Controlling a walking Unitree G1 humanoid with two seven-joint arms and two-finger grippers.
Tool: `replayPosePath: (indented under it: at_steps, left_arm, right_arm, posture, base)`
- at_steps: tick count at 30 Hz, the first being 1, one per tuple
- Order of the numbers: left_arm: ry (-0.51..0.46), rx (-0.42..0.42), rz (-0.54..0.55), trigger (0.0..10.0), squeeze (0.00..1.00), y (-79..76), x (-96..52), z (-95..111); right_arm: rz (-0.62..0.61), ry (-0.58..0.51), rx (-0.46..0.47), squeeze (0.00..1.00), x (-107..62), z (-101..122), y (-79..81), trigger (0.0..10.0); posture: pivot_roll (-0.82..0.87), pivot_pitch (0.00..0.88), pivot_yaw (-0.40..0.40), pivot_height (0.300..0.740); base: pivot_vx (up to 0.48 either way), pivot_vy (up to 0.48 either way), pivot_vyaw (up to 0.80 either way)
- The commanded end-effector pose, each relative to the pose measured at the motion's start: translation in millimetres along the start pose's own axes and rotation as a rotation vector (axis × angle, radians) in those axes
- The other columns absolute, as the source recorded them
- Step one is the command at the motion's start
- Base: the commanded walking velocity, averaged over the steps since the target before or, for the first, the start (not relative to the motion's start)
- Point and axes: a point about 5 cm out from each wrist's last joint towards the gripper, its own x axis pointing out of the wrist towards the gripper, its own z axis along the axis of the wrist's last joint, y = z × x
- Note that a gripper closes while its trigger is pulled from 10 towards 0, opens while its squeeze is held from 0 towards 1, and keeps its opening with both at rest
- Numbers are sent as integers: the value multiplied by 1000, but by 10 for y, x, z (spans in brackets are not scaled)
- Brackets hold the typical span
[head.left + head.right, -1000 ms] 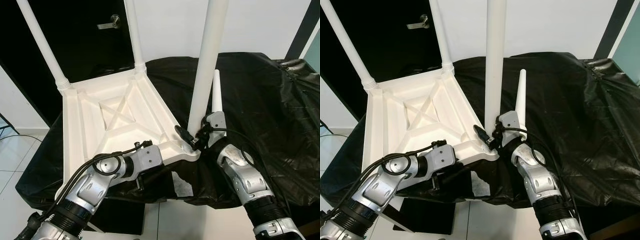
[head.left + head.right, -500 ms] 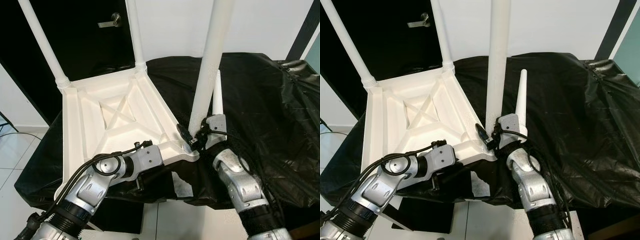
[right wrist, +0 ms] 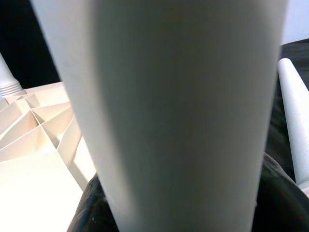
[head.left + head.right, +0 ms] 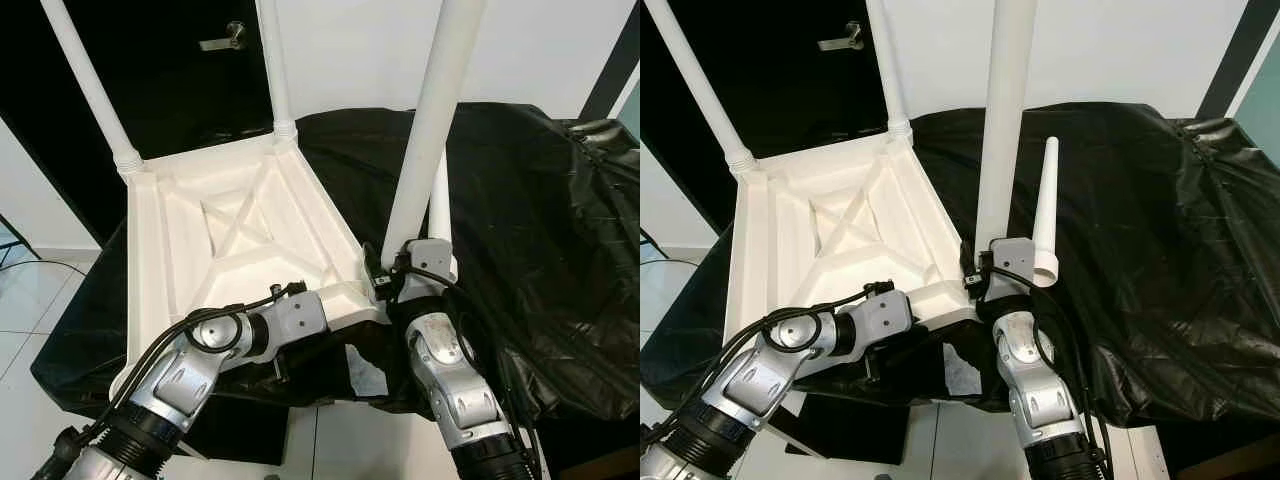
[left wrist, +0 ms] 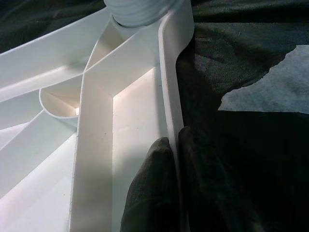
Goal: Building children table
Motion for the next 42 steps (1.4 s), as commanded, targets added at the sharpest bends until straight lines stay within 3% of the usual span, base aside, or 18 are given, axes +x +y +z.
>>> replayPosePath:
  at_steps: [1, 2, 3, 4, 6, 14, 15, 26, 27, 29, 30, 32, 33, 42]
  left_arm:
    - [17, 46, 146, 10000, 0, 209, -113, 32]
    - [15, 48, 146, 10000, 0, 213, -108, 38]
    - [15, 48, 146, 10000, 0, 213, -108, 38]
    - [14, 49, 146, 10000, 0, 215, -104, 42]
    - [11, 53, 146, 10000, 0, 212, -95, 50]
    - [9, 53, 143, 10000, 0, 202, -83, 51]
    - [6, 52, 143, 10000, 0, 200, -73, 57]
    - [4, 59, 138, 10000, 0, 193, -46, 65]
    - [3, 62, 137, 10000, 0, 193, -38, 71]
    - [3, 62, 137, 10000, 0, 193, -38, 71]
    - [3, 72, 136, 10000, 0, 193, -23, 82]
    - [3, 72, 136, 10000, 0, 193, -23, 82]
    - [3, 76, 135, 10000, 0, 190, -15, 88]
    - [-3, 93, 137, 10000, 0, 196, 19, 124]
  right_arm:
    - [-52, 105, 2, 0, -77, -209, -54, 10000]
    - [-37, 95, 20, 682, -70, -187, -64, 10000]
    - [-37, 95, 20, 682, -70, -187, -64, 10000]
    - [-27, 87, 34, 1000, -66, -172, -72, 10000]
    - [105, 13, 62, 1000, -61, -53, -122, 10000]
    - [273, -33, 31, 1000, -39, 61, -261, 10000]
    - [383, -23, 11, 0, -7, 92, -338, 10000]
    - [578, 32, -76, 0, 162, 102, -475, 10000]
    - [619, 48, -94, 0, 185, 94, -468, 9176]
    - [619, 48, -94, 0, 185, 94, -468, 9176]
    - [677, 69, -119, 0, 219, 76, -472, 5451]
    - [677, 69, -119, 0, 219, 76, -472, 5451]
    - [698, 77, -131, 0, 232, 64, -487, 0]
    - [718, 95, -152, 0, 280, 26, -555, 0]
  posture:
    - [-9, 0, 46, 740]
    - [-9, 0, 45, 740]
    - [-9, 0, 45, 740]
    - [-10, 0, 46, 740]
    - [-12, 0, 45, 740]
    - [-18, 0, 47, 740]
    - [-19, 0, 47, 740]
    - [-23, 0, 50, 740]
    - [-21, 0, 50, 740]
    - [-21, 0, 50, 740]
    - [-18, 0, 48, 740]
    - [-18, 0, 48, 740]
    - [-16, 0, 48, 740]
    - [-19, 0, 47, 740]
  base:
    - [0, 0, 0]
    - [0, 0, 0]
    - [0, 0, 0]
    - [0, 0, 0]
    - [0, 0, 0]
    - [0, 0, 0]
    - [0, 0, 0]
    - [0, 0, 0]
    - [0, 0, 0]
    - [0, 0, 0]
    - [0, 0, 0]
    - [0, 0, 0]
    - [0, 0, 0]
    - [0, 0, 0]
